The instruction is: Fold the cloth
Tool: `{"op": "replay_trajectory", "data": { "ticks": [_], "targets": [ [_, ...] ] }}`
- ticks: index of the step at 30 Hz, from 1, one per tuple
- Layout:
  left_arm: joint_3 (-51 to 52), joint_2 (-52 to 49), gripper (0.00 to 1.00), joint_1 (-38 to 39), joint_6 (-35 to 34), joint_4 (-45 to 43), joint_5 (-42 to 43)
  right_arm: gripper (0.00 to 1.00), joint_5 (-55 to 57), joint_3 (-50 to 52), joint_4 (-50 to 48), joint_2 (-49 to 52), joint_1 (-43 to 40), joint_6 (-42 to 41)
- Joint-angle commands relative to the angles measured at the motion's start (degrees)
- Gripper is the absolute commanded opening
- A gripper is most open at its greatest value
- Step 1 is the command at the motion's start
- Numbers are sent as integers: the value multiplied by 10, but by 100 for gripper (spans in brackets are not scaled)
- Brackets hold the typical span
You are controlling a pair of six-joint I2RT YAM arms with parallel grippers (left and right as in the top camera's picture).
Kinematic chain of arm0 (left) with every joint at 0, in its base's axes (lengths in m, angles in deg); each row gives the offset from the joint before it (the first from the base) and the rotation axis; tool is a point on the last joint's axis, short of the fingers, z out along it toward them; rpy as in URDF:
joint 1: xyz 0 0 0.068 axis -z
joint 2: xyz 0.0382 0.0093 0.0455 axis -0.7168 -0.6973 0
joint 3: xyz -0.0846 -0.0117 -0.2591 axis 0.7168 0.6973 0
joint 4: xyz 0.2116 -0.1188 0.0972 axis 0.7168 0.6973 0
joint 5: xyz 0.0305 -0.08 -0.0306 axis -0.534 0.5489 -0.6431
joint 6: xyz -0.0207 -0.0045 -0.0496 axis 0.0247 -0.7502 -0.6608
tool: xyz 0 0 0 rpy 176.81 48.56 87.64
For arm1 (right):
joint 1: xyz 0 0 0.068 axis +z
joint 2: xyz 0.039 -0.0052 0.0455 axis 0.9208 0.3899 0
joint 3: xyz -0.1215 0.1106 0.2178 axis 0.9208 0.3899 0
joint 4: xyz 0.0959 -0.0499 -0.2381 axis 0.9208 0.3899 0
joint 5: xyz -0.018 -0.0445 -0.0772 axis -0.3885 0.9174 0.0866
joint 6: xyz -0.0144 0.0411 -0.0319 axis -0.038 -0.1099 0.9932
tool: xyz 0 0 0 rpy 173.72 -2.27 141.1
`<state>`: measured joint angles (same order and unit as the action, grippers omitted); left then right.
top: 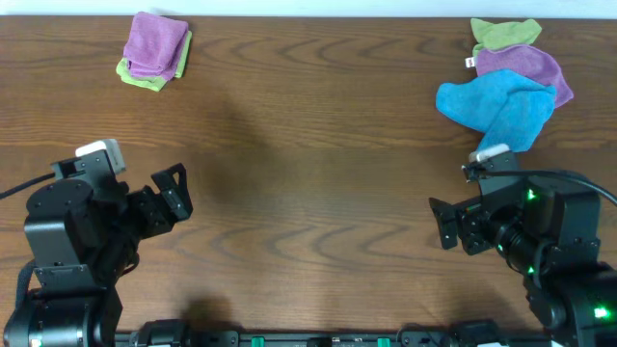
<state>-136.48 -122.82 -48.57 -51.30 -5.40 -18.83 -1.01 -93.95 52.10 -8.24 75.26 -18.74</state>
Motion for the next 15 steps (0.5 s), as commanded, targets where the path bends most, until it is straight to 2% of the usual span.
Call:
{"op": "replay_trajectory", "data": {
  "ticks": [1, 9, 15],
  "targets": [
    [0, 1, 95, 3, -30, -1, -10, 99, 6, 3, 2, -1, -3, -6],
    [0, 1, 95, 3, -28, 25, -27, 99, 6, 3, 2, -1, -3, -6],
    [0, 1, 95, 2, -18, 57, -109, 99, 6, 3, 2, -1, -3, -6]
  ]
}}
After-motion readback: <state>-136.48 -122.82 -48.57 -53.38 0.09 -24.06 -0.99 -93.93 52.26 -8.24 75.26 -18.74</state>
